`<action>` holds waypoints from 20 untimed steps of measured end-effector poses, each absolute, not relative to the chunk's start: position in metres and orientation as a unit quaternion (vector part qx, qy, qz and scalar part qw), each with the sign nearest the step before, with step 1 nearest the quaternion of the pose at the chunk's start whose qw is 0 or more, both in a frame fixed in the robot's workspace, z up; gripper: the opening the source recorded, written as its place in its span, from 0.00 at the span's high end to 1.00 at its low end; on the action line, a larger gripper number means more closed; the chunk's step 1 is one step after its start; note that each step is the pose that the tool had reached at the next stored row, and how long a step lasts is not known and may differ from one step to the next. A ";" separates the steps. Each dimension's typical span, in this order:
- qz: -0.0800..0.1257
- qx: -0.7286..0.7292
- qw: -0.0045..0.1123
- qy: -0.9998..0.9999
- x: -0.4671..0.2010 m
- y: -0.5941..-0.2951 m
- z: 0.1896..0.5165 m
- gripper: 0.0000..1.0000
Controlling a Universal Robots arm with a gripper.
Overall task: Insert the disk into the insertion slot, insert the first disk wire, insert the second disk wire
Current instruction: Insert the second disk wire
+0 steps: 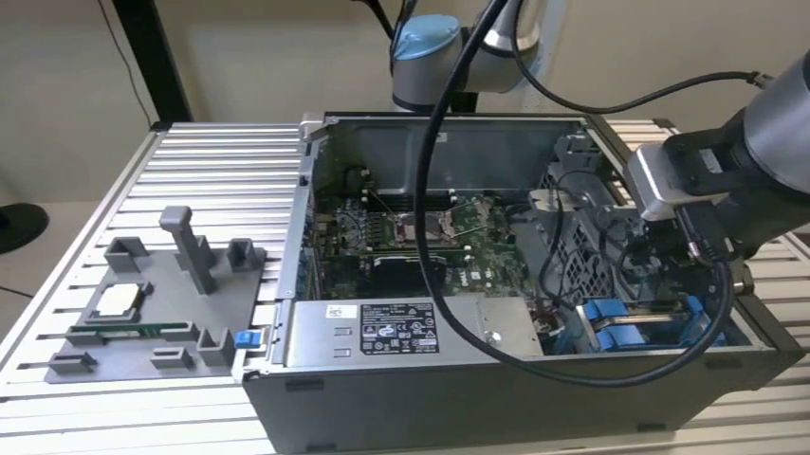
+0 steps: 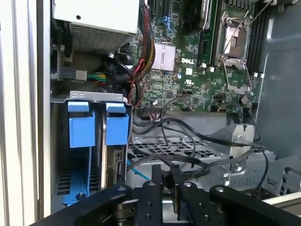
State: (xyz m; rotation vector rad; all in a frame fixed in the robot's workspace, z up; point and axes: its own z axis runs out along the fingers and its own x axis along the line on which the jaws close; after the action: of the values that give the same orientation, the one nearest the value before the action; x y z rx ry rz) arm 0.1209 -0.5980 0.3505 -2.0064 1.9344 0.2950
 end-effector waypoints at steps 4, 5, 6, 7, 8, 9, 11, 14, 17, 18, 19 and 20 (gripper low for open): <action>0.104 -0.706 0.169 0.680 0.121 -0.599 0.351 1.00; 0.103 -0.706 0.168 0.681 0.121 -0.599 0.351 1.00; 0.100 -0.707 0.163 0.681 0.121 -0.599 0.351 1.00; 0.094 -0.708 0.157 0.682 0.121 -0.599 0.351 1.00; 0.087 -0.710 0.150 0.683 0.121 -0.599 0.351 1.00; 0.081 -0.711 0.144 0.684 0.121 -0.599 0.351 1.00; 0.069 -0.713 0.131 0.685 0.121 -0.599 0.351 1.00; 0.049 -0.717 0.111 0.687 0.121 -0.599 0.351 1.00; 0.039 -0.718 0.100 0.687 0.119 -0.597 0.349 1.00; 0.038 -0.718 0.099 0.688 0.117 -0.597 0.348 1.00; 0.037 -0.718 0.098 0.688 0.116 -0.596 0.346 1.00; 0.036 -0.718 0.099 0.688 0.116 -0.595 0.346 1.00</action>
State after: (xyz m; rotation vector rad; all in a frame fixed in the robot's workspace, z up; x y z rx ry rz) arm 0.1157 -0.5954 0.3457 -2.1237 2.0357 0.1077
